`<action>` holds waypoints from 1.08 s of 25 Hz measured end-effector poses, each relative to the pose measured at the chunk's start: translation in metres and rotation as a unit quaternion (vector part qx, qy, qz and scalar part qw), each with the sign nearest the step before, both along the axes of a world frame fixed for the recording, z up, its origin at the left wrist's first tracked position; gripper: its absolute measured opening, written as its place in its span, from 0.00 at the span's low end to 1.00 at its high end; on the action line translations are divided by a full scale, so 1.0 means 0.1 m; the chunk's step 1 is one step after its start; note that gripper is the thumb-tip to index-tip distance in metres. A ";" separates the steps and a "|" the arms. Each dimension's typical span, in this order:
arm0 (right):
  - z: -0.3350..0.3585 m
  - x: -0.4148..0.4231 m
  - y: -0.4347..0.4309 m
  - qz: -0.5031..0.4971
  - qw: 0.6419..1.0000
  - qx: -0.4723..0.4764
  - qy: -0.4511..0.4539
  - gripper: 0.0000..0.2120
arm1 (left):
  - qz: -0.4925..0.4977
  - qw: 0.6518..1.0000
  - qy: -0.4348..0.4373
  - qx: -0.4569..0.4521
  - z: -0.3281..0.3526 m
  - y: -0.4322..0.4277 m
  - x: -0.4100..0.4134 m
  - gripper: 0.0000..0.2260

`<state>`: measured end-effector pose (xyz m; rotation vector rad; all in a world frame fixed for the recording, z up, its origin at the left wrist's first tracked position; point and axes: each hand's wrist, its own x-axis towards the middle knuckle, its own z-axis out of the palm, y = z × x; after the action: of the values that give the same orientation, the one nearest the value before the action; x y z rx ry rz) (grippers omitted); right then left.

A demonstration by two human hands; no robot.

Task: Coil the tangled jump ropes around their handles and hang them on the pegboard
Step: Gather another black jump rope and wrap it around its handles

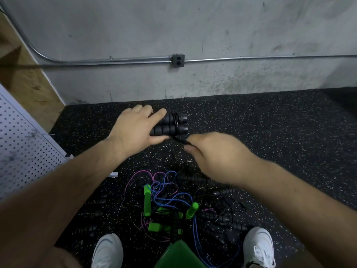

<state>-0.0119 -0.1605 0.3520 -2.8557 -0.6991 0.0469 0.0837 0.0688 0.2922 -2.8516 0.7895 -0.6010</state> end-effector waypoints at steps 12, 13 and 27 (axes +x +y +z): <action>-0.22 0.62 -0.59 -0.036 0.991 0.126 0.040 0.21 | -0.207 0.964 0.148 -0.073 0.03 -0.35 -0.42 0.30; -0.26 0.61 -0.58 -0.035 0.982 0.174 0.060 0.19 | -0.201 0.962 0.162 -0.091 0.06 -0.37 -0.44 0.30; -0.58 0.39 -0.10 -0.111 0.874 0.359 0.308 0.16 | -0.080 0.979 0.075 -0.173 0.14 -0.30 -0.31 0.34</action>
<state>0.0273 -0.1701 0.2943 -1.9982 -0.1796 0.5189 0.0531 0.0387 0.3061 -3.2027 1.0401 -0.6022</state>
